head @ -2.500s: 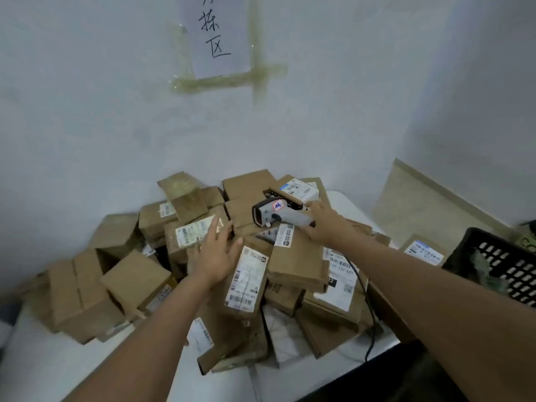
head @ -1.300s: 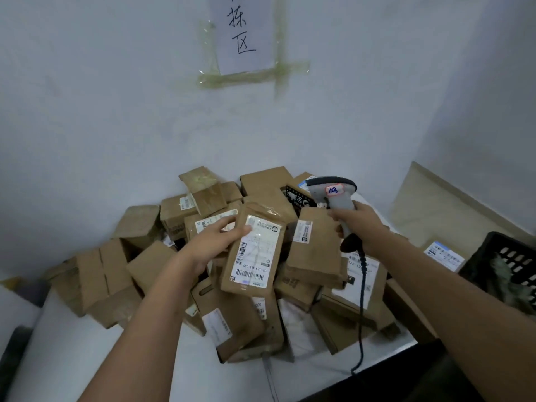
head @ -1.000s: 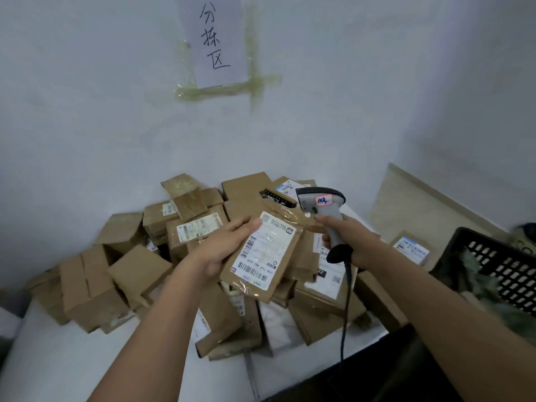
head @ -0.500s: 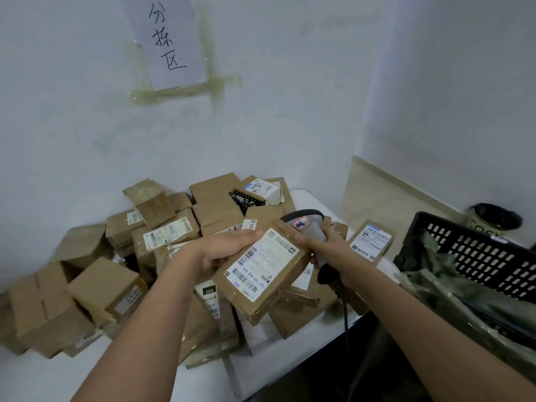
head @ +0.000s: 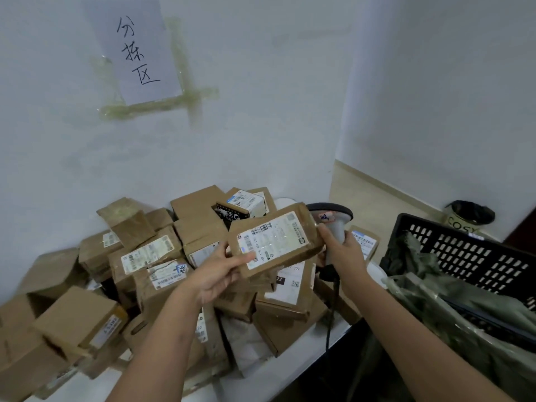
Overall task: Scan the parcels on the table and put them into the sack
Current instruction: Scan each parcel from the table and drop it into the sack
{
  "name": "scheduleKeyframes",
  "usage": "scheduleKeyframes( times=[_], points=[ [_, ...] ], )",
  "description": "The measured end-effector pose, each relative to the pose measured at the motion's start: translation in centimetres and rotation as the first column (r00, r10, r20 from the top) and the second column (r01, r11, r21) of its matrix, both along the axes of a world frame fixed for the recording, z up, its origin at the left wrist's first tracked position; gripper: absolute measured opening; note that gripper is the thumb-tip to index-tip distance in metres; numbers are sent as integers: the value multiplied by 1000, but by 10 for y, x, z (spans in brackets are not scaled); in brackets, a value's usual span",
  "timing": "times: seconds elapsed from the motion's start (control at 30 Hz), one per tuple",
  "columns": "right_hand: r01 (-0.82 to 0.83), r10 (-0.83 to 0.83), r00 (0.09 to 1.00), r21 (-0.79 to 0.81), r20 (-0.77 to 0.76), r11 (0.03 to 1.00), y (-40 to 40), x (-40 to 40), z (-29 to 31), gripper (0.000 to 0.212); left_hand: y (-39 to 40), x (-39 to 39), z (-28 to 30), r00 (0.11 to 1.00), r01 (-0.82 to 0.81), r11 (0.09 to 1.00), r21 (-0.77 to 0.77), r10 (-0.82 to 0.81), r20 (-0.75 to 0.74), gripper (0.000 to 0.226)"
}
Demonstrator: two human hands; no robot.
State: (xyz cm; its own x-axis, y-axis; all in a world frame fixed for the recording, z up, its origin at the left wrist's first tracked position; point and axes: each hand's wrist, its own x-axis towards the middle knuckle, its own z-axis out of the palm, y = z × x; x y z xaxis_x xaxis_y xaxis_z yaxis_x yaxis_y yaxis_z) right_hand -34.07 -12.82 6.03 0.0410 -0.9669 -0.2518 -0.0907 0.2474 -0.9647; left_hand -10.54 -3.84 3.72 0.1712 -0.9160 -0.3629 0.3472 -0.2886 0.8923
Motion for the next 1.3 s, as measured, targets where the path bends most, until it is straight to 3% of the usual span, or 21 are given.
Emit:
scheduleKeyframes(
  times=[0.1, 0.2, 0.27, 0.37, 0.53, 0.7, 1.3],
  points=[
    [98, -96, 993, -20, 63, 995, 1, -9, 6, 49, -6, 9, 1, 982, -186, 982, -10, 186, 9, 113],
    [147, -113, 967, -135, 230, 980, 4, -14, 15, 37, -10, 11, 3, 951, -304, 951, -63, 307, 34, 106],
    [89, -46, 930, -103, 366, 991, 6, -15, 28, 28, -10, 10, 4, 947, -305, 949, -74, 311, 85, 97],
    [-98, 46, 865, 78, 500, 992, 11, -15, 41, 17, -13, 7, 4, 954, -284, 956, -73, 289, 72, 96],
    [-254, 215, 931, 98, 295, 962, 23, -13, 41, 30, -17, -2, 0, 972, -227, 971, -77, 231, 40, 98],
    [-357, 357, 934, 2, 16, 934, 31, -7, 55, 23, -19, -3, 3, 980, -159, 984, -84, 167, 110, 98],
    [-371, 371, 928, -27, -23, 928, 33, 2, 74, 20, -24, -11, 10, 980, -167, 984, -65, 172, 95, 102]
  ],
)
